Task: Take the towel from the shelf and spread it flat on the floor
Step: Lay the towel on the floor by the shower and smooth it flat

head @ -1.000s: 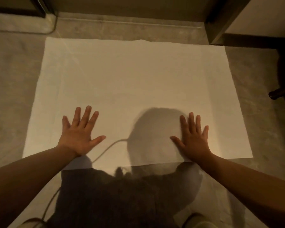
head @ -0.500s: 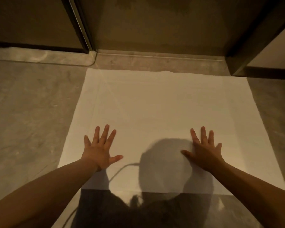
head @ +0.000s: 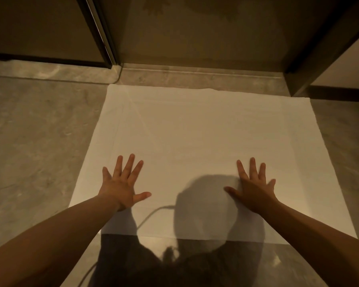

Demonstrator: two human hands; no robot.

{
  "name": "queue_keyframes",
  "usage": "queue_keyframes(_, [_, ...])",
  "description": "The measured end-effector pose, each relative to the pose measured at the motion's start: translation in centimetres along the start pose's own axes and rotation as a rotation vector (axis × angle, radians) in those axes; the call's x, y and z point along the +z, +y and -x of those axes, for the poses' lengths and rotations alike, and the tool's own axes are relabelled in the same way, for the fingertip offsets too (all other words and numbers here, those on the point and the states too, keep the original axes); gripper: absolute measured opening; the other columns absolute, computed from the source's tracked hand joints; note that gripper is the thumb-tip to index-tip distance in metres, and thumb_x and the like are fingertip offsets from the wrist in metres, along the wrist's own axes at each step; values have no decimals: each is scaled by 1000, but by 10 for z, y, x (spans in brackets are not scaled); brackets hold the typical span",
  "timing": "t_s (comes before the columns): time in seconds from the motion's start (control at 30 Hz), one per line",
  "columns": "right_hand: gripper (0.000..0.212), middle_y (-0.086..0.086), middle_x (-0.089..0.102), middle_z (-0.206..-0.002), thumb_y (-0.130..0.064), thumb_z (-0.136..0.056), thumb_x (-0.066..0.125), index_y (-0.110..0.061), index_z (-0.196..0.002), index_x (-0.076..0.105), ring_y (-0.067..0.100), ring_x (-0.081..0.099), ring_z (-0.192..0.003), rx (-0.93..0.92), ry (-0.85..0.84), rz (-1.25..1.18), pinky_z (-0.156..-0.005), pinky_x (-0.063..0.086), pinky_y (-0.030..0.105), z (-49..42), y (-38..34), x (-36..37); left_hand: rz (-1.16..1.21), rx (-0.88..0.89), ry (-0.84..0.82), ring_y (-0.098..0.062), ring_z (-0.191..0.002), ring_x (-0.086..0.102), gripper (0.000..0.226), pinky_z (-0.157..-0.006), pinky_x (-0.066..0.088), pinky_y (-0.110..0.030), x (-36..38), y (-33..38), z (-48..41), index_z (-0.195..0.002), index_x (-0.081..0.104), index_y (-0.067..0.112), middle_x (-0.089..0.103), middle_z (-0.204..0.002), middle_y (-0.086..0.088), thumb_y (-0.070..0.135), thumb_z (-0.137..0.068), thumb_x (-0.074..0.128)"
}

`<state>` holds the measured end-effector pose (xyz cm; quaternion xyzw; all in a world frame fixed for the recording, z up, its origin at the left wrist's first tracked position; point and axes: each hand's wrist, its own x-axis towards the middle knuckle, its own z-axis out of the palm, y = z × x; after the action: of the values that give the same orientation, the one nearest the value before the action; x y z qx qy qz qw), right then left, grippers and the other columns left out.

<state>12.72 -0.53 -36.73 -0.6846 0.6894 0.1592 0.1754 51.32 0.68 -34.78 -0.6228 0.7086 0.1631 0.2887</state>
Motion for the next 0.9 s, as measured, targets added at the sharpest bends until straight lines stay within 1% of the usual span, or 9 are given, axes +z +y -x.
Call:
queue_keyframes(0.13, [100,13,-18,-159,-85,-74,30,-34,-149,-12,43,-14,-143,3,-3,-4,-105,15,72,-1,-2,0,-19,1,4,-35,-132,-36,93,-110,3,-63,-1,-1,-1,-130,-43,26,-49,-140,-7,83,-72,3])
queue_keyframes(0.2, [99,13,-17,-159,-85,-74,29,-34,-149,-11,42,-13,-144,-1,-2,-12,-105,15,71,-2,-1,-1,-24,3,13,-35,-132,-36,93,-110,3,-63,-2,-1,-1,-131,-42,26,-48,-140,-7,83,-72,1])
queue_keyframes(0.33, [97,11,-11,-160,-84,-73,10,-28,-151,-4,36,-10,-146,26,100,-48,-108,18,67,3,8,-2,-19,70,61,-33,-130,-40,91,-110,-2,-62,1,5,3,-131,-44,25,-48,-141,-7,81,-68,-10])
queue_keyframes(0.4, [98,9,-13,-160,-84,-71,7,-29,-151,-7,35,-12,-146,63,84,-67,-109,15,67,8,20,2,-22,97,42,-34,-128,-42,93,-110,-3,-63,7,11,5,-130,-45,24,-50,-139,-8,82,-66,-10])
queue_keyframes(0.5, [97,4,-21,-158,-86,-69,8,-35,-149,-14,33,-18,-144,61,24,-50,-110,8,68,13,34,8,-26,86,29,-36,-128,-42,96,-110,-2,-64,12,16,5,-129,-46,22,-52,-137,-9,84,-65,-9])
queue_keyframes(0.57, [96,4,-23,-158,-86,-70,10,-36,-148,-15,32,-20,-144,43,15,-45,-110,6,68,13,38,8,-24,78,32,-36,-128,-42,96,-109,0,-64,13,16,5,-128,-47,22,-53,-137,-9,84,-64,-10])
queue_keyframes(0.73, [96,5,-22,-158,-83,-73,19,-34,-149,-12,34,-20,-144,35,1,-56,-109,5,69,14,37,5,-26,73,29,-37,-129,-41,96,-109,2,-65,15,16,6,-128,-47,21,-52,-137,-11,84,-62,-16])
queue_keyframes(0.9, [96,7,-20,-159,-82,-74,20,-32,-150,-11,35,-18,-144,42,2,-53,-108,7,69,13,35,5,-30,73,43,-37,-129,-40,96,-109,1,-64,17,15,4,-128,-47,21,-52,-137,-11,84,-63,-15])
